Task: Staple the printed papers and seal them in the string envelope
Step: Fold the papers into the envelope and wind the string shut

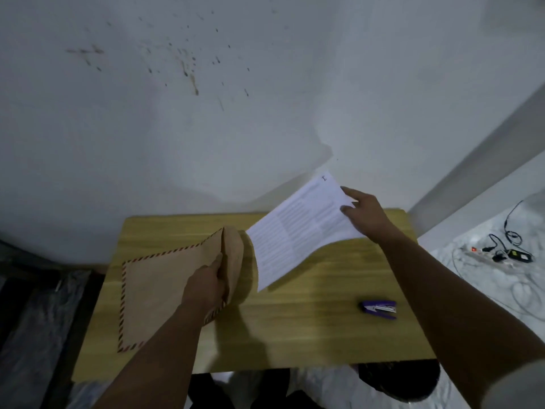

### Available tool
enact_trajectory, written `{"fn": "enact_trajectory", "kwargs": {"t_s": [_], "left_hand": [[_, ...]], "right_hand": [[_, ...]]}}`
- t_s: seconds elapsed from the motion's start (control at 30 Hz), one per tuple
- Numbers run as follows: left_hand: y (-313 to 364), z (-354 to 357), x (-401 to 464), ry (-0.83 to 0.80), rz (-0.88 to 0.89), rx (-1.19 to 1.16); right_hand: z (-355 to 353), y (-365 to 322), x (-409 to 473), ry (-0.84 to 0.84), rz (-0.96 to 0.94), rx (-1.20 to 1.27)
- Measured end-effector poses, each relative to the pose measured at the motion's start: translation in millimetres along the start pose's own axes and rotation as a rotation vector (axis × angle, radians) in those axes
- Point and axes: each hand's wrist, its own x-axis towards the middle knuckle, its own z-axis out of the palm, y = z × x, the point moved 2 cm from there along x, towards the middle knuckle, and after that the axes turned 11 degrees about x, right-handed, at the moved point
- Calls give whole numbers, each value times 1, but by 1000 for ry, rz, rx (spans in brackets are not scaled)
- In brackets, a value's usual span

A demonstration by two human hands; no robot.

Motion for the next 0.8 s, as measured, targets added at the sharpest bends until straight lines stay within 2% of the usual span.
{"fn": "enact_trajectory", "kwargs": {"t_s": [0.13, 0.37, 0.8], "left_hand": [[1, 2, 0, 20, 8, -19], [0, 5, -1, 34, 20, -63], [26, 2, -7, 52, 26, -109]], "right_hand": [[9, -33, 9, -49, -18, 42], [18, -58, 13, -81, -25, -34], [74, -22, -6, -67, 17, -72]]}}
